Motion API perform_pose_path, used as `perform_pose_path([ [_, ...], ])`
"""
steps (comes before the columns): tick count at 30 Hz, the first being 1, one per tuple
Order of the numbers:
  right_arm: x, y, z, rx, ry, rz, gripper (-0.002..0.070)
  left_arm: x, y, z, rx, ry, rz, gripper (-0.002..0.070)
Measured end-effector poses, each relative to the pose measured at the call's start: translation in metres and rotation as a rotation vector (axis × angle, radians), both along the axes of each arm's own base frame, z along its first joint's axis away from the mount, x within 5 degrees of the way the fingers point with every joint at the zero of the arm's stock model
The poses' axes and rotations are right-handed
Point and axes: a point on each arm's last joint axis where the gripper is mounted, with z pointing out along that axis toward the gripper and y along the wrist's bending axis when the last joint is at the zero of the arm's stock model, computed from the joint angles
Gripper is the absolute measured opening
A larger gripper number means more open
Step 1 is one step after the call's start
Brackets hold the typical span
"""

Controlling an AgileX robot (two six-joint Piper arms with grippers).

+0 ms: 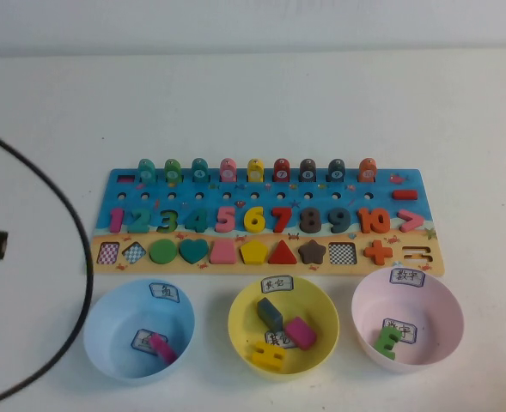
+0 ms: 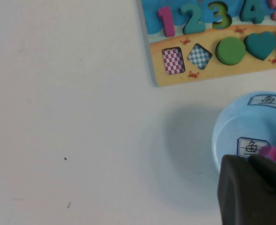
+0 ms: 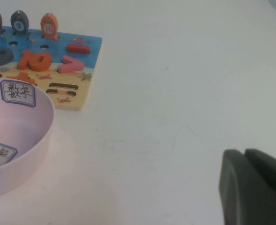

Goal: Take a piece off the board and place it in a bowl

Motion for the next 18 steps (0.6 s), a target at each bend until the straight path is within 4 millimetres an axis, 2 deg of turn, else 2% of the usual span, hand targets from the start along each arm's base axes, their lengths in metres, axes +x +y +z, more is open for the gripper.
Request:
perform_pose_path([
  [3, 0.0, 0.0, 0.0, 0.0, 0.0, 0.0, -0.0017, 0.034, -0.008, 0.003, 0.039, 0.063, -0.038, -0.0003],
  [6, 0.0, 0.0, 0.0, 0.0, 0.0, 0.0, -0.0017, 0.059, -0.021, 0.0, 0.074, 0.105, -0.085, -0.0003],
  [18, 0.0, 0.0, 0.0, 0.0, 0.0, 0.0, -0.0017, 0.16, -0.08, -0.031, 0.137, 0.284, -0.211, -0.0003],
])
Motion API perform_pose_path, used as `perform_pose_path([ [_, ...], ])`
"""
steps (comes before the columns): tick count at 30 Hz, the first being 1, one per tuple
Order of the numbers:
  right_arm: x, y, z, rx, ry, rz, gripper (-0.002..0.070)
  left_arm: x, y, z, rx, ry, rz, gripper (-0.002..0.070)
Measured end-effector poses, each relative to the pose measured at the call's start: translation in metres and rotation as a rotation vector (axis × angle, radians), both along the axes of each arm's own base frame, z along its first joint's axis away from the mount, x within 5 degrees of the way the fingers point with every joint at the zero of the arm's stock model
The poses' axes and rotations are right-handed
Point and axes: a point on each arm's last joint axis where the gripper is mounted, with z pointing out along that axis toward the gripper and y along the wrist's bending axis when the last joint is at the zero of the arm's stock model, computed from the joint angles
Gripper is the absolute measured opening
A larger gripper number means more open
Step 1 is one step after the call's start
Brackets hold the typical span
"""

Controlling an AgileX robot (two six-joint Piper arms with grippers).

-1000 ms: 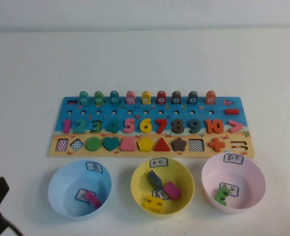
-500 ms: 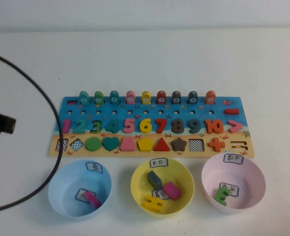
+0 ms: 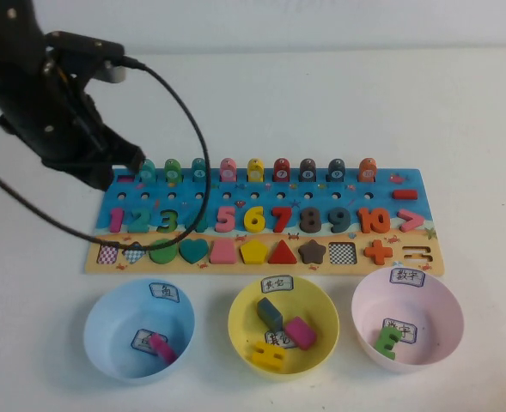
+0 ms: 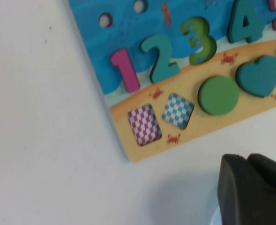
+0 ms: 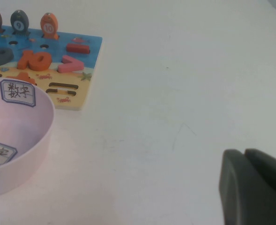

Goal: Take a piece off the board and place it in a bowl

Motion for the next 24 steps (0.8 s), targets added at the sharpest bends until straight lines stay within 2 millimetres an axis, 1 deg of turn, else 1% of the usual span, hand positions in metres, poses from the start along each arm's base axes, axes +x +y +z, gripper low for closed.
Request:
perform_pose_path([
  [1, 0.0, 0.0, 0.0, 0.0, 0.0, 0.0, -0.0017, 0.007, -0.006, -0.003, 0.003, 0.009, -0.01, -0.0003],
  [4, 0.0, 0.0, 0.0, 0.0, 0.0, 0.0, -0.0017, 0.029, -0.024, -0.001, -0.001, -0.002, -0.036, -0.0003],
  [9, 0.0, 0.0, 0.0, 0.0, 0.0, 0.0, -0.0017, 0.062, -0.046, -0.003, -0.021, -0.046, -0.049, -0.0003],
  [12, 0.0, 0.0, 0.0, 0.0, 0.0, 0.0, -0.0017, 0.08, -0.054, -0.011, -0.033, -0.056, -0.03, -0.0003],
  [15, 0.0, 0.0, 0.0, 0.0, 0.0, 0.0, -0.0017, 0.096, -0.06, -0.025, -0.035, -0.052, -0.02, -0.0003],
  [17, 0.0, 0.0, 0.0, 0.0, 0.0, 0.0, -0.0017, 0.103, -0.063, -0.035, -0.032, -0.04, -0.019, 0.0],
  [20, 0.0, 0.0, 0.0, 0.0, 0.0, 0.0, -0.0017, 0.11, -0.065, -0.049, -0.026, -0.019, -0.019, 0.0047],
  [22, 0.0, 0.0, 0.0, 0.0, 0.0, 0.0, -0.0017, 0.112, -0.066, -0.056, -0.021, -0.006, -0.018, 0.0118],
  [24, 0.0, 0.0, 0.0, 0.0, 0.0, 0.0, -0.0017, 0.113, -0.067, -0.059, -0.021, 0.001, -0.007, 0.0207],
])
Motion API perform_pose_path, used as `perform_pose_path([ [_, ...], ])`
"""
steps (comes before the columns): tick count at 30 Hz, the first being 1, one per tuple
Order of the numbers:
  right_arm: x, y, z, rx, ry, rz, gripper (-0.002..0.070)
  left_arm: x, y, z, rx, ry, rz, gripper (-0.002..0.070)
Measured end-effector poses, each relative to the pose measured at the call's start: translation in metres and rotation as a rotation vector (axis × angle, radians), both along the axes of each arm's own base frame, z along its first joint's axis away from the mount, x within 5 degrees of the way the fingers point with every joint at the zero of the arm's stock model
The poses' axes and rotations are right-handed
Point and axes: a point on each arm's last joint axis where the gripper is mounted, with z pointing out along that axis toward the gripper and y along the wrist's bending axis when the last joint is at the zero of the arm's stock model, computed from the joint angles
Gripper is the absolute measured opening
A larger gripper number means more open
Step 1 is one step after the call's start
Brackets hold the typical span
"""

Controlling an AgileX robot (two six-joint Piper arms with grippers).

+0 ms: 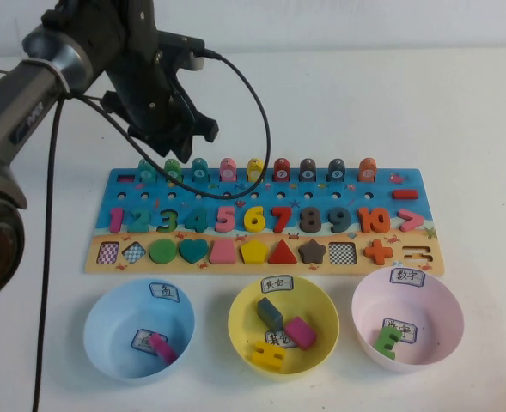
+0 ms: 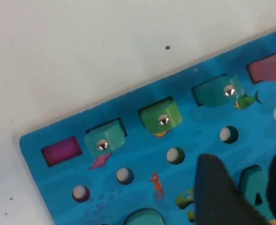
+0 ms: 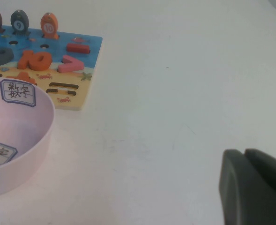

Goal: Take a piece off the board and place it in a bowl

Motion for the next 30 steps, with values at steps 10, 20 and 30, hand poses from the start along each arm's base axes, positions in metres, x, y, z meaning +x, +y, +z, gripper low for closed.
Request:
perform_pose_path([
  [10, 0.0, 0.0, 0.0, 0.0, 0.0, 0.0, -0.0017, 0.006, 0.004, -0.016, 0.037, 0.021, 0.097, 0.0321],
  [20, 0.0, 0.0, 0.0, 0.0, 0.0, 0.0, -0.0017, 0.013, 0.002, -0.023, 0.012, -0.009, 0.127, 0.0323],
  [30, 0.0, 0.0, 0.0, 0.0, 0.0, 0.0, -0.0017, 0.016, 0.001, -0.033, 0.017, 0.003, 0.13, 0.0323],
])
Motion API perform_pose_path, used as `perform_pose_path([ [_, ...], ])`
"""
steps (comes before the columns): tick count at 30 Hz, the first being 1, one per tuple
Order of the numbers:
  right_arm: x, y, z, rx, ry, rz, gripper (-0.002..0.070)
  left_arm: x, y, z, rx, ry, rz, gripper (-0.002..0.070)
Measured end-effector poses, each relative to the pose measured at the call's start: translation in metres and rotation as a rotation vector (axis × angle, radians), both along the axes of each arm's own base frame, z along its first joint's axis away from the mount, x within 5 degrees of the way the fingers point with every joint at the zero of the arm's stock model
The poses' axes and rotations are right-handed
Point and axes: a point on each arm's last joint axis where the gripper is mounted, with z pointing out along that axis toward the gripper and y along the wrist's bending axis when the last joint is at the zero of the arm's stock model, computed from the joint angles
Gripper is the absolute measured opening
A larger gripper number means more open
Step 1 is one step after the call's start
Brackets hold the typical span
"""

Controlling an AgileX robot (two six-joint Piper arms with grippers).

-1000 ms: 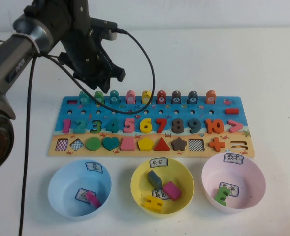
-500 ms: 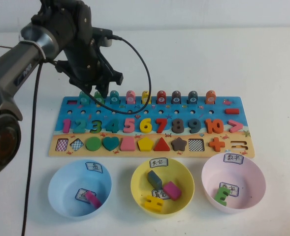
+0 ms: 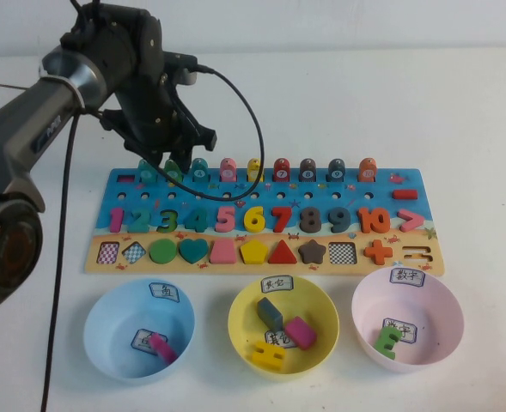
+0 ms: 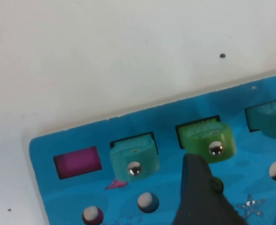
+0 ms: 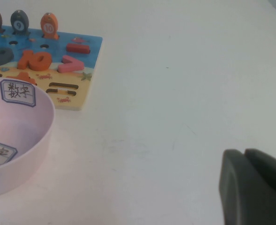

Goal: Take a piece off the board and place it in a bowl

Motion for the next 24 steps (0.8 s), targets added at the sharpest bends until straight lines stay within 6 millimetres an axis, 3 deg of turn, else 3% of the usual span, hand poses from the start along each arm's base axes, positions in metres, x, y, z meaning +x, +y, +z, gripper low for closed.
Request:
perform_pose_path([
  [19, 0.0, 0.0, 0.0, 0.0, 0.0, 0.0, -0.0017, 0.01, 0.003, -0.022, -0.005, -0.004, 0.02, 0.0323],
  [24, 0.0, 0.0, 0.0, 0.0, 0.0, 0.0, -0.0017, 0.011, 0.003, -0.022, -0.007, -0.01, 0.019, 0.0232],
])
